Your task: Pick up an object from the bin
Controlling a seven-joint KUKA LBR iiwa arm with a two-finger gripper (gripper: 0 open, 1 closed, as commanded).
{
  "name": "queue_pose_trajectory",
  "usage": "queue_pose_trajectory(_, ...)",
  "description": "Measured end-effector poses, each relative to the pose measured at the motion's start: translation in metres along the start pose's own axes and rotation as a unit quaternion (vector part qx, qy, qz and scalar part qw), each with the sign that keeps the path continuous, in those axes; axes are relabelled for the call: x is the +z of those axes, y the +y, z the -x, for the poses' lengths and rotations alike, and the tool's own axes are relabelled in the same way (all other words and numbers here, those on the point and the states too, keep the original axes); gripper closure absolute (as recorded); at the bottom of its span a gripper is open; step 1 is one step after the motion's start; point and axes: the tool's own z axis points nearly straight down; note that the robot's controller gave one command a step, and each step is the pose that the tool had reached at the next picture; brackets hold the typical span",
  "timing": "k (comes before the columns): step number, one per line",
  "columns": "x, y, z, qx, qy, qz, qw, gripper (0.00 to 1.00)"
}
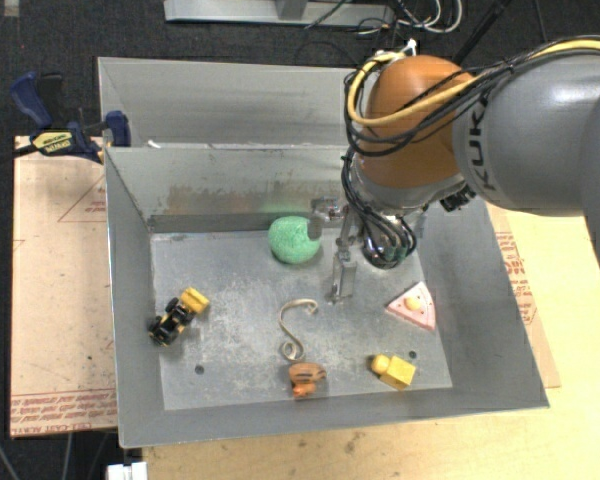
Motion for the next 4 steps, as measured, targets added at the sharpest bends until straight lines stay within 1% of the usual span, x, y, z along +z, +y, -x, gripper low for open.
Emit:
queue_pose_trajectory(1, -0.018, 0.023, 0.020, -0.030, -0.0124, 0.000, 0.9995, 0.00)
queue_pose_trajectory(2, 0.020, 0.018, 0.030, -0.032, -0.0041, 0.001, 0.9995, 0.00)
queue_pose_trajectory(3, 0.046, 0.002, 0.031, -0.057, -0.0042, 0.000, 0.9983, 0.00)
queue_pose_trajectory(4, 0.064, 0.015, 0.048, -0.049, -0.0050, 0.000, 0.9988, 0.00)
